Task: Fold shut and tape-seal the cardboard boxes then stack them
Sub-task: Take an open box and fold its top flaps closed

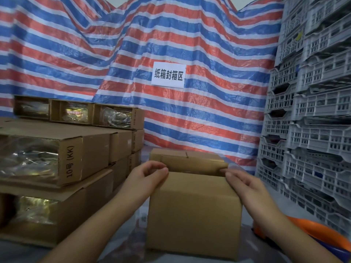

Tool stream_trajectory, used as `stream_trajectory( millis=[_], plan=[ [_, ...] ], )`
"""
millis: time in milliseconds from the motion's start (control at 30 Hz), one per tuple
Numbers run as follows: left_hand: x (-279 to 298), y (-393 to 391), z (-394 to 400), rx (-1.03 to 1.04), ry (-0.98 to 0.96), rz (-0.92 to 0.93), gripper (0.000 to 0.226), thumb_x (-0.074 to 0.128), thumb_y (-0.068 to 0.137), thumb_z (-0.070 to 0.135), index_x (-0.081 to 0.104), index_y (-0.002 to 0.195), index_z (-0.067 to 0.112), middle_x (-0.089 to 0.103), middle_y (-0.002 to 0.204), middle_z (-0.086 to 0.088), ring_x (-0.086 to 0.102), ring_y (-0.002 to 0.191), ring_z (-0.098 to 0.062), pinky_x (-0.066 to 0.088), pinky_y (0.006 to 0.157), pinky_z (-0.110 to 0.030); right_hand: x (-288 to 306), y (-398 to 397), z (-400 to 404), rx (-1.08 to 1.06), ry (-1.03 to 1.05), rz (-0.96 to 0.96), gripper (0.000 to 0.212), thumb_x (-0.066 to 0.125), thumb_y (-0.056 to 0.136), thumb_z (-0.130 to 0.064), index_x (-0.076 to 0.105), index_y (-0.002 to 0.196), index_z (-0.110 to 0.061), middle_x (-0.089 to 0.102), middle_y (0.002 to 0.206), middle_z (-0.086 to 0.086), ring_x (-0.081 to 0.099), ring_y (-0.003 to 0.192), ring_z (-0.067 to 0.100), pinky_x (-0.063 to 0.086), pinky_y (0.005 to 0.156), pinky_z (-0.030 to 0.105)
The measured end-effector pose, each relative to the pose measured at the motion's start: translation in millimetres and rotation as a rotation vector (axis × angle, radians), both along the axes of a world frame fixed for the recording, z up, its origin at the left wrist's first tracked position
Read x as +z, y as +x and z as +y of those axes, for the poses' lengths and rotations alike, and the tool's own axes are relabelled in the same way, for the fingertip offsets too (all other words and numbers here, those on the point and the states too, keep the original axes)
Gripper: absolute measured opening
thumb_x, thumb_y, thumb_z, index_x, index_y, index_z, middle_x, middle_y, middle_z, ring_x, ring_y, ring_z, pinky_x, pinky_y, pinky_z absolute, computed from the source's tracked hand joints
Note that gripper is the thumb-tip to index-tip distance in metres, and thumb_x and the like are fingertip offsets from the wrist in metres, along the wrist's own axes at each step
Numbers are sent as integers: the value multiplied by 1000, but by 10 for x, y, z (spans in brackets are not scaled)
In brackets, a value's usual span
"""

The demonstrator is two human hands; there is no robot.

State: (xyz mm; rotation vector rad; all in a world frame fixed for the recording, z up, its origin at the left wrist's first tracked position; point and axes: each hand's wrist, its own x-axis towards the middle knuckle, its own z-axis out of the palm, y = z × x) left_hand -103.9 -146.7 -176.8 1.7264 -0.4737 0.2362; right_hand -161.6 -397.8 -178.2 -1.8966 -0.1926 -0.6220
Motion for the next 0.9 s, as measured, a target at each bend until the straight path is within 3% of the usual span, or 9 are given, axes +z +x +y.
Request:
stream_trajectory(
  millis=[167, 300, 367, 467, 533, 600, 700, 800, 900],
  plan=[
    [-1, -9, 26, -54, -89, 84, 19, 66, 91, 16, 67, 108, 24, 75, 91, 8, 68, 83, -1, 47, 60, -9, -51, 70, -30, 44, 152, 54, 18, 63, 95, -9, 70, 105, -22, 77, 93, 0, 71, 89, 15, 49, 79, 26],
    [-37, -18, 2, -24, -178, 93, 37, 72, 86, 11, 59, 117, 27, 66, 108, 0, 64, 97, -12, 47, 71, -21, -121, 109, -38, -28, 193, -18, 24, 69, 90, -5, 64, 88, -28, 65, 100, 5, 61, 95, 18, 47, 81, 35],
    [-39, 0, 21, -17, -169, 68, 52, 73, 85, 13, 50, 124, 36, 56, 121, 6, 57, 108, -11, 46, 74, -23, -125, 125, -41, -29, 194, 11, 31, 71, 89, -10, 60, 106, -34, 62, 116, -6, 57, 111, 12, 49, 92, 38],
    [-21, 15, 54, -146, -178, 113, 81, 74, 84, 10, 32, 146, 42, 49, 130, 16, 52, 116, -7, 46, 82, -23, -46, 126, -72, 77, 224, 99, 67, 72, 88, -7, 43, 135, -45, 46, 140, -20, 41, 130, 3, 41, 107, 36],
    [5, 37, 66, -254, -196, 173, 89, 71, 85, 3, 25, 152, 38, 48, 134, 17, 52, 118, -5, 46, 91, -25, 49, 149, -122, 195, 227, 176, 89, 71, 84, 2, 32, 148, -45, 43, 146, -18, 43, 133, 4, 41, 106, 33],
    [69, 77, 87, -303, -153, 204, 88, 68, 85, -1, 25, 153, 35, 47, 142, 9, 49, 126, -12, 40, 108, -35, 99, 177, -157, 311, 246, 226, 97, 71, 76, 4, 31, 152, -40, 56, 137, -18, 60, 122, 6, 51, 96, 30],
    [164, 111, 110, -336, -52, 182, 71, 65, 86, -4, 45, 139, 38, 61, 126, 8, 58, 117, -14, 43, 108, -38, 42, 206, -182, 412, 325, 224, 79, 68, 74, -1, 49, 143, -35, 69, 125, -11, 69, 112, 19, 58, 77, 28],
    [113, 122, 104, -329, -78, 145, 49, 61, 89, -4, 62, 119, 35, 72, 108, 11, 68, 103, -13, 55, 87, -28, -31, 235, -191, 442, 368, 177, 62, 65, 77, -2, 64, 130, -35, 69, 126, 1, 70, 107, 28, 58, 73, 29],
    [55, 151, 110, -245, -59, 50, 29, 62, 90, 1, 68, 108, 23, 71, 107, 17, 68, 98, -5, 55, 74, -17, -60, 229, -200, 410, 359, 119, 42, 66, 77, -5, 75, 112, -25, 72, 119, 6, 72, 101, 25, 58, 71, 24]
  ],
)
